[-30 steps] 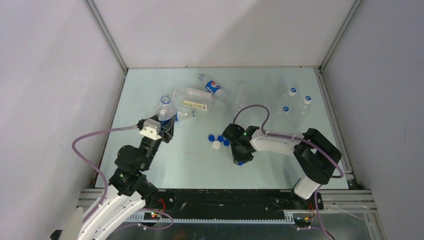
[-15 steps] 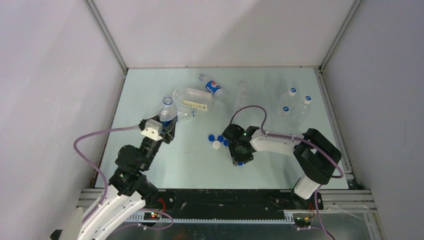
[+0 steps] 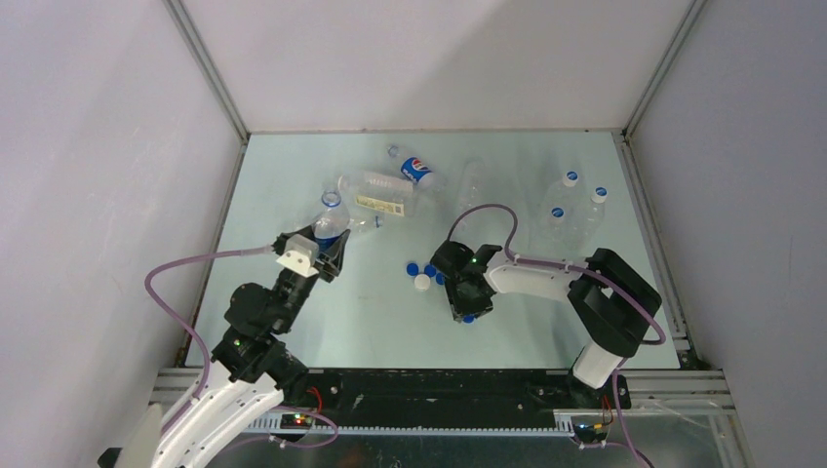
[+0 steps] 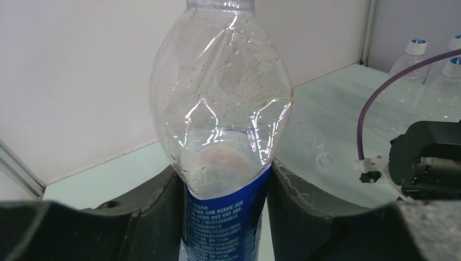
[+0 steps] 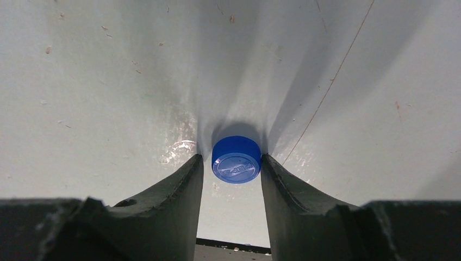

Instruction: Screw on the bottle caps

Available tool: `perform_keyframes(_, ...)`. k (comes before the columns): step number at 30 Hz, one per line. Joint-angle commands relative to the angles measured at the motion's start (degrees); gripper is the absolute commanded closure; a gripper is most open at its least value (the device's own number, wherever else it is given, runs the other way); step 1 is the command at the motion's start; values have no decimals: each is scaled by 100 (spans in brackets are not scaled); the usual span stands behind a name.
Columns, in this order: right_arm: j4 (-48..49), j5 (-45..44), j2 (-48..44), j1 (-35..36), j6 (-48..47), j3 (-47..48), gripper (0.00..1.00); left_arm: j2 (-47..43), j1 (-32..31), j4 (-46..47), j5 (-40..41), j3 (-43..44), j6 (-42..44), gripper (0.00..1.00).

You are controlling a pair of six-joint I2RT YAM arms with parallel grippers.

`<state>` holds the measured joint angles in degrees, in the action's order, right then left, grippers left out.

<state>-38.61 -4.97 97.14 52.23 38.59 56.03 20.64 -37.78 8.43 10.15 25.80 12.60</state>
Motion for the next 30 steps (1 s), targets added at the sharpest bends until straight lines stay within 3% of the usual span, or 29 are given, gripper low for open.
perform_keyframes(1, 290, -314, 274, -56, 137, -66, 55, -35, -45, 90, -161, -6, 137, 47)
perform_keyframes(5, 366, -225, 270, -79, 129, -66, 57, -22, -49, 96, -158, -3, 142, 47)
perform_keyframes(9, 357, -184, 204, -66, 75, -68, 66, 4, -46, 53, -152, 16, 170, 47)
perform_keyframes(17, 245, 1, -939, -8, -478, 40, 100, 84, -62, -86, -577, 54, 281, 47)
perform_keyframes(25, 353, 748, -3370, -100, -1691, 111, 100, 687, -108, -592, -2216, 366, 623, 50)
perform_keyframes(30, 214, 1050, -4248, -445, -2558, 519, 100, 1130, -169, -882, -2979, 464, 956, 53)
